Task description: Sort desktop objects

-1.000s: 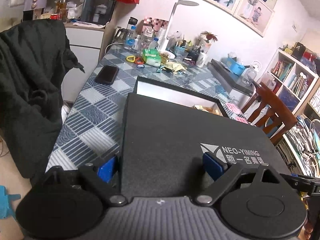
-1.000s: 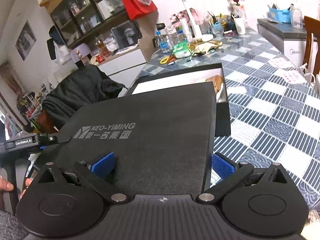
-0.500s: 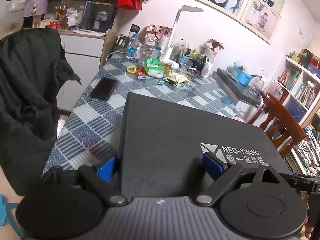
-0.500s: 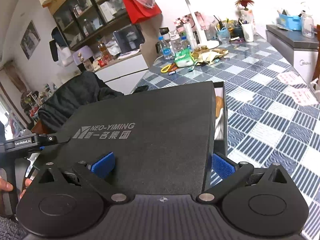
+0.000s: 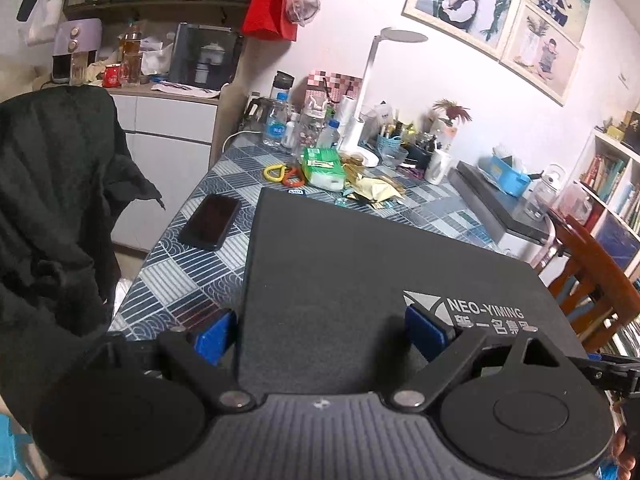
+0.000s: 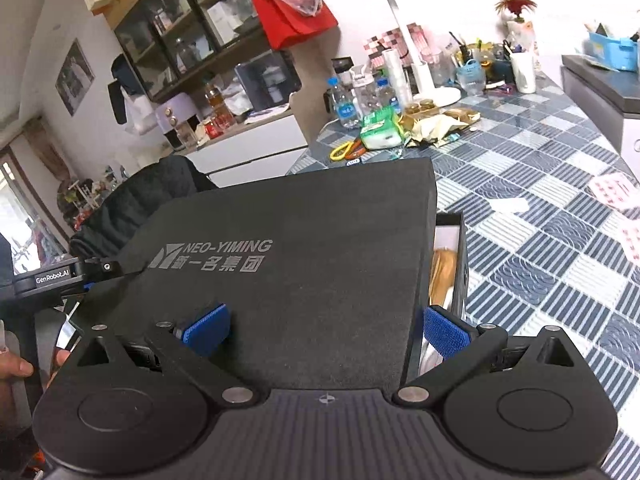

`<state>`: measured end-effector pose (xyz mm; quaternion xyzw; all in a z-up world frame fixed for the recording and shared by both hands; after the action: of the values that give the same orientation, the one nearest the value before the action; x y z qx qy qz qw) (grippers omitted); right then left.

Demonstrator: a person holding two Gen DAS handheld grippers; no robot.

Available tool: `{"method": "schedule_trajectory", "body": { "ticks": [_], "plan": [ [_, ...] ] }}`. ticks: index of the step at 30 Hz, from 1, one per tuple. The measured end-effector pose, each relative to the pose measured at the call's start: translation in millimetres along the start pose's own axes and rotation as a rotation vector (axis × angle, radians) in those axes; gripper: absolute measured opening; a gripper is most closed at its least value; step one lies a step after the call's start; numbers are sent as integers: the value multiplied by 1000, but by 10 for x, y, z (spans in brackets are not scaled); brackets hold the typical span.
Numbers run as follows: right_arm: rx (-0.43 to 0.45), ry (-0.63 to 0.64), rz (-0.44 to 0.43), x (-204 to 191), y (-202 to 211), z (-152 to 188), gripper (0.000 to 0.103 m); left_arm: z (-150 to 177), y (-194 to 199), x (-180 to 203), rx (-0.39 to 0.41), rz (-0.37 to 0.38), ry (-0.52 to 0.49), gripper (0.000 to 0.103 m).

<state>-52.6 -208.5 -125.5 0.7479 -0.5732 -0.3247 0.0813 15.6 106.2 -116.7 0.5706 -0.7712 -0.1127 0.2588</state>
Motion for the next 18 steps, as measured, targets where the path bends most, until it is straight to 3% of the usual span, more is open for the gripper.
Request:
{"method": "schedule_trajectory", "body": {
  "ticks": [11,18],
  "plan": [
    [-9,2,0,220,-463,-263,103,-208,-538,-24,5,15,-10,103],
    [-26,-47,52,281,-723,-206,103,-164,-876,-148,-48,36,-1,103]
  ]
}}
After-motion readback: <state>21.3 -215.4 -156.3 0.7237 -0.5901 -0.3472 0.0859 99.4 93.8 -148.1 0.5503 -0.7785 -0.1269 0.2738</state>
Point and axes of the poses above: each gripper's, at about its wrist camera, not at the fingertips, and y roughly against the way its jaws point, x to its right, z to its underside, the point moved 5 cm from there along -y, roughly the way its jaws point, and after that the axes turned 8 degrees about x, right-handed, at the moved point
